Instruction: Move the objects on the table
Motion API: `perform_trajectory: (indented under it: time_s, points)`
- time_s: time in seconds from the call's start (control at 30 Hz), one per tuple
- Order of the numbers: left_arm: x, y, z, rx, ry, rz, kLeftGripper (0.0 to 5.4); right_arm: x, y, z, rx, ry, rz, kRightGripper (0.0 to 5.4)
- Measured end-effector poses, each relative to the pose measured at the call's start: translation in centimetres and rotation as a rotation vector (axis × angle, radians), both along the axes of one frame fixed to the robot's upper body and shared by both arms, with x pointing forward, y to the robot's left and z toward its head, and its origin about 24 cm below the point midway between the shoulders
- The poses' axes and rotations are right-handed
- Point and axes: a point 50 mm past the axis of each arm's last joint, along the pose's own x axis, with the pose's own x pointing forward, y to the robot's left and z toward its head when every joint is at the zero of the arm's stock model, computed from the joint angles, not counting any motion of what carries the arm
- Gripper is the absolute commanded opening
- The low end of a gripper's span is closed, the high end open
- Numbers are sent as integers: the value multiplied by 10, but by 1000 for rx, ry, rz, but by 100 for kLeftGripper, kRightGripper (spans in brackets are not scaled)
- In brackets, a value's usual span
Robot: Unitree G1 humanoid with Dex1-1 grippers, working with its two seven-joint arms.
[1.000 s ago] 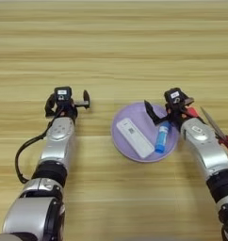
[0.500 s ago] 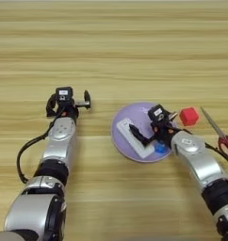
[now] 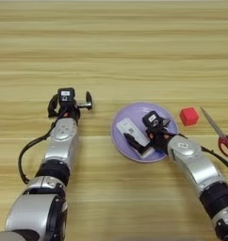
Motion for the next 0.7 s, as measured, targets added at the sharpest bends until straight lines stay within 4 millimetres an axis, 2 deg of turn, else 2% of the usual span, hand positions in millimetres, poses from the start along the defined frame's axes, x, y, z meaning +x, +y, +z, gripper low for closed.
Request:
perform_trajectory:
  time_s: [0.3,0.7]
  points:
    - [0,-1,0,-2,0,-1,537,-2,3,-2,-12,9,20,540]
    - [0,-2,0,-2,0,0,537,-6,5,-15,-56,83,38,540]
